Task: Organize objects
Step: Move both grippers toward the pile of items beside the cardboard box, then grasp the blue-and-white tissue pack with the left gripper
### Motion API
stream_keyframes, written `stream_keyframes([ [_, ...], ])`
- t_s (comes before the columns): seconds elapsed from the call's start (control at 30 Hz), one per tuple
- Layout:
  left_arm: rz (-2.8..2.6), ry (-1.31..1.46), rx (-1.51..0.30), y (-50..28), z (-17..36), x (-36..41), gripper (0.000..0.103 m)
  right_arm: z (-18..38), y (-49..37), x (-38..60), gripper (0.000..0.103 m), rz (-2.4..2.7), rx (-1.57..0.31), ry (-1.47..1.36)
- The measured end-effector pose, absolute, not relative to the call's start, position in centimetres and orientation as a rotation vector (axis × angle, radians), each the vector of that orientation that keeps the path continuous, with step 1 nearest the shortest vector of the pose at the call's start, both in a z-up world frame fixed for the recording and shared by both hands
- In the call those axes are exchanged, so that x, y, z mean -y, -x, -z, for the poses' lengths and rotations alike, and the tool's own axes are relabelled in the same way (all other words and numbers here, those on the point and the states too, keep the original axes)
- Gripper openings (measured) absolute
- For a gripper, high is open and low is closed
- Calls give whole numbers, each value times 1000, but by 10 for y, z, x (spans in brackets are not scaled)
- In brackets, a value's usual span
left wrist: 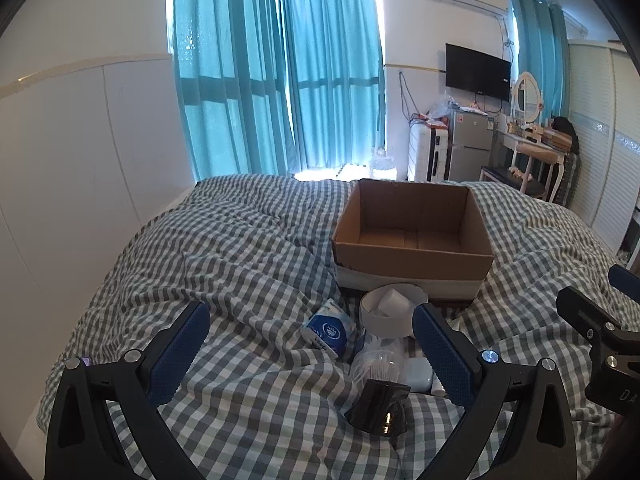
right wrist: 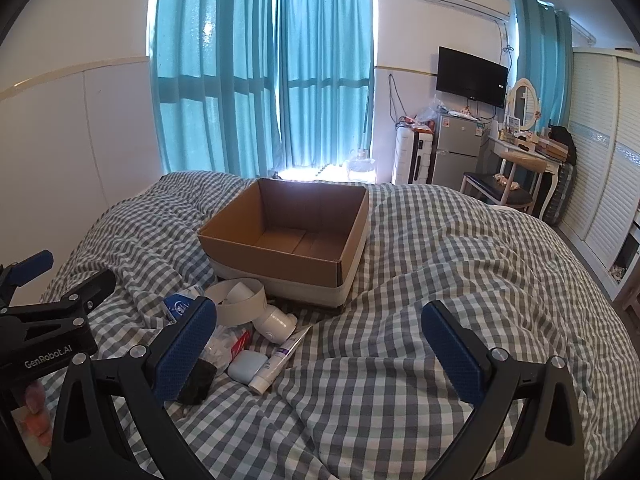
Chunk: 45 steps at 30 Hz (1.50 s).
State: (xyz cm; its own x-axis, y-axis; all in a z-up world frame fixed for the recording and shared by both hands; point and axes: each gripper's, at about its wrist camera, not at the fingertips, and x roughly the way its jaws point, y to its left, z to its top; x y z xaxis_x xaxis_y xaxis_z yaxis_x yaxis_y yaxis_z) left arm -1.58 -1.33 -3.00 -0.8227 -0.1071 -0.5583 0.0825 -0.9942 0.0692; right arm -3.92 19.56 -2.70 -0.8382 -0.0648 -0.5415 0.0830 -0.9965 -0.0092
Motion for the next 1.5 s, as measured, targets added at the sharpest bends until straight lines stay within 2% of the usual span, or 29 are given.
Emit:
stream_keyframes([
  [0.43, 2828, -1006, 134, 58, 54, 41, 103, 29, 89, -193, 103, 2818, -42, -920],
  [0.6, 2830, -1077, 218, 85, 68, 40, 103, 36, 112, -182, 103, 2782, -139, -942],
  [1.03, 2865, -1346, 297, 132, 134, 25, 102, 102, 143, -180, 103, 2693, -136, -1092],
  [1.13, 2858, -1431, 323, 141, 151, 20, 93, 109, 148, -182, 103, 2673, -114, -1122],
  [1.17, 2851, -1460, 339, 144, 158, 18, 84, 110, 148, -181, 103, 2668, -112, -1131],
  [1.2, 2841, -1490, 350, 148, 164, 16, 69, 111, 149, -182, 103, 2665, -108, -1142],
  [1.23, 2837, -1534, 328, 152, 170, 17, 62, 112, 150, -182, 103, 2663, -105, -1149],
  [1.3, 2852, -1567, 270, 156, 175, 19, 42, 114, 152, -181, 103, 2659, -106, -1162],
  [1.5, 2894, -1481, 247, 142, 162, 22, 27, 112, 152, -171, 103, 2654, -160, -1149],
])
